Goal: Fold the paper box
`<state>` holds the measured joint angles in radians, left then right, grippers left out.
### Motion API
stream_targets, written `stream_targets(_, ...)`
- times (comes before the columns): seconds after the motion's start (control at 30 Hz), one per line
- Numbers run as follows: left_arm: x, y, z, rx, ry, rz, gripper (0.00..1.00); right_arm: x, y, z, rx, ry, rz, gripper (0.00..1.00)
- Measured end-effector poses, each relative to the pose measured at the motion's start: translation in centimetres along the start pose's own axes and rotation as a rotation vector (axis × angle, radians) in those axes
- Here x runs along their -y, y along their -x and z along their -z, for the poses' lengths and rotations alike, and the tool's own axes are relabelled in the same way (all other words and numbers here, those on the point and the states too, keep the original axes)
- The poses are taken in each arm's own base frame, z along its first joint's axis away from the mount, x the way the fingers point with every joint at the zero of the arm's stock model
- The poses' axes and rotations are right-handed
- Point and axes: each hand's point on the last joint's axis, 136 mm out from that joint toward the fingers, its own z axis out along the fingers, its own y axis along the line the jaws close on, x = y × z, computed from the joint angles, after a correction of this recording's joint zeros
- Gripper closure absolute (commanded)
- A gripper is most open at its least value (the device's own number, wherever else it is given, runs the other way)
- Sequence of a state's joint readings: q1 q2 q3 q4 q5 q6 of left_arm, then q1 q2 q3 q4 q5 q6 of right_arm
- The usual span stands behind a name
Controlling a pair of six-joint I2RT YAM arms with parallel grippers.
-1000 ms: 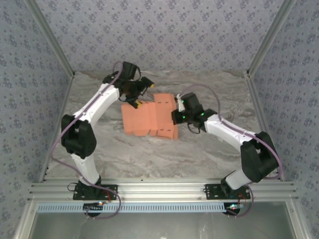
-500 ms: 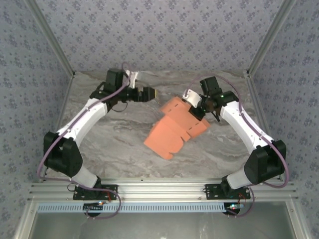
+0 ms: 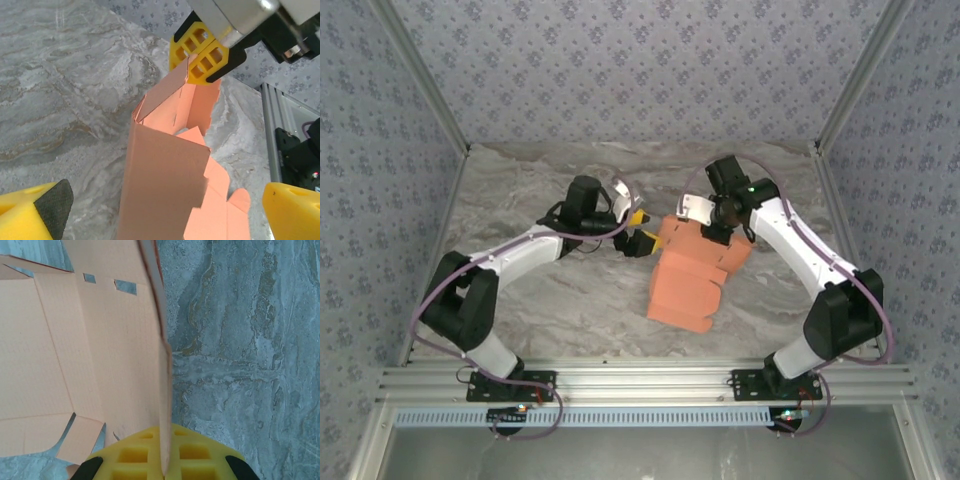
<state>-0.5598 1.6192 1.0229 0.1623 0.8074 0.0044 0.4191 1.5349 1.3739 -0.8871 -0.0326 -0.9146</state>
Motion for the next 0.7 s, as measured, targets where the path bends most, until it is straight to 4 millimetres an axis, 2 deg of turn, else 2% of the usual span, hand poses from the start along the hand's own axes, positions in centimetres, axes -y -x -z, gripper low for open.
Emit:
stream_targets(0.13, -0.8, -2.6, -1.4, -0.011, 0.037, -0.021, 0.01, -0.1, 0.3, -0.9, -0.014, 0.018, 0.008, 1.00)
stream_targets(0.2, -1.0, -3.7, -2.2, -0.027, 0.068, -0.033, 0.05, -0.2, 0.3, -1.5, -0.023, 0.032, 0.010, 1.00)
stream_targets(0.33, -1.6, -4.2, -3.3, -0.003, 0.139, -0.077, 0.23, -0.7, 0.8, -2.0, -0.005, 0.042, 0.025, 0.98)
stream_targets(0.5, -3.2, -4.8, -2.8, 0.044, 0.232, -0.092, 0.47, -1.8, 0.8, -2.9, 0.004, 0.064, 0.069, 0.98)
stream_targets(0.7, -3.6, -5.1, -2.8, 0.050, 0.248, -0.102, 0.72, -3.1, 0.5, -3.7, -0.004, 0.089, 0.129, 0.94)
